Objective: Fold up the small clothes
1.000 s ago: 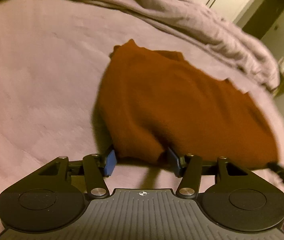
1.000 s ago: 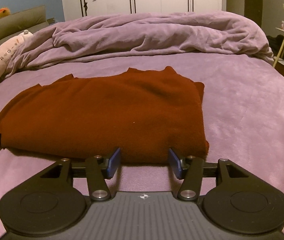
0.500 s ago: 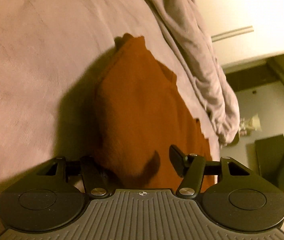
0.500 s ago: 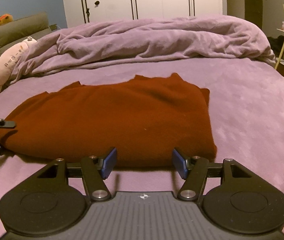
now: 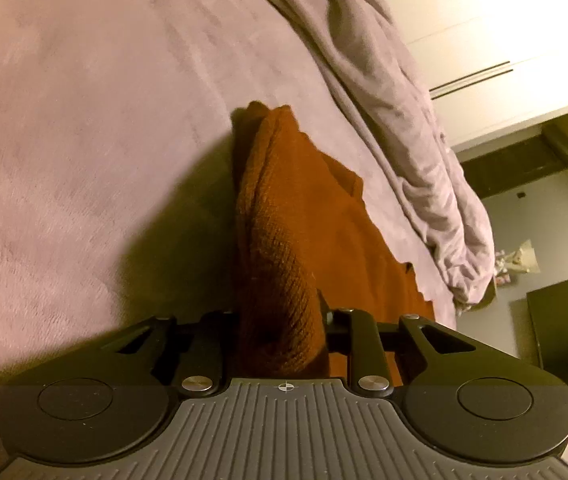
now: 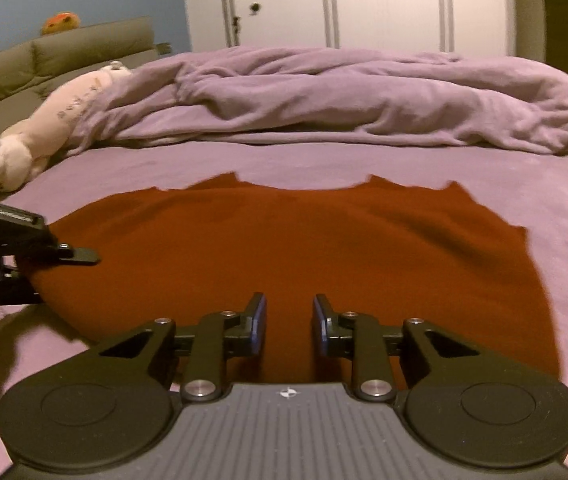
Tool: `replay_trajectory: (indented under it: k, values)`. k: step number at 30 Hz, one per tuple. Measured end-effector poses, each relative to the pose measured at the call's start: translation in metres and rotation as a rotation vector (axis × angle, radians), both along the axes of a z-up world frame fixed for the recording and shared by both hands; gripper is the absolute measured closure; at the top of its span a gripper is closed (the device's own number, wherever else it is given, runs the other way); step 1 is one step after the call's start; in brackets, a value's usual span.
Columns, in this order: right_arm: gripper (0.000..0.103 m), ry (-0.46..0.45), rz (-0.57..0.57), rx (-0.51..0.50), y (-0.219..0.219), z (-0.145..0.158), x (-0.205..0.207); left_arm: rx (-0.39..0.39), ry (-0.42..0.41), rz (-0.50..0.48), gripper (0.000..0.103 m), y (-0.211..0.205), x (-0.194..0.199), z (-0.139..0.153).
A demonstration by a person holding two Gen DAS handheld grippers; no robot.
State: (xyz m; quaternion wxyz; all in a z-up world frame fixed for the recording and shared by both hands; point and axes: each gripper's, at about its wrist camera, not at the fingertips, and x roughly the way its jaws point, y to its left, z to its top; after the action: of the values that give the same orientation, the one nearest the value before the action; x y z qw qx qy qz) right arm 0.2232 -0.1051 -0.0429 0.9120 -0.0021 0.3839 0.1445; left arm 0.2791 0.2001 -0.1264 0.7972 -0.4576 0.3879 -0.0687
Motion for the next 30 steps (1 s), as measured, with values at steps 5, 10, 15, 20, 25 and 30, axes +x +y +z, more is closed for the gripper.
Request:
replay_trajectory:
  k: [5,10,15,20,25,30]
  values:
    - [0.079,0.039,0.060,-0.107,0.022,-0.021,0.008,0.057,-0.031,-0.020,0.079,-0.002,0.000,0.017]
    - [0.079,0.042,-0.015,-0.025,-0.005,-0.002,0.000,0.204,-0.116,-0.085,0.079,-0.024,0.003,0.064]
    - [0.078,0.019,-0.126,-0.014,-0.043,0.004,-0.020,0.391,-0.240,-0.221,0.079,-0.089,0.016,0.121]
    - [0.078,0.018,-0.273,0.055,-0.090,0.010,-0.028,0.519,-0.298,-0.398,0.077,-0.190,0.029,0.129]
    - [0.078,0.037,-0.307,0.063,-0.112,0.008,-0.033,0.484,-0.164,-0.526,0.054,-0.246,0.031,0.076]
    - [0.074,0.044,-0.289,0.069,-0.124,0.010,-0.039,0.456,-0.245,-0.554,0.047,-0.223,-0.014,0.094]
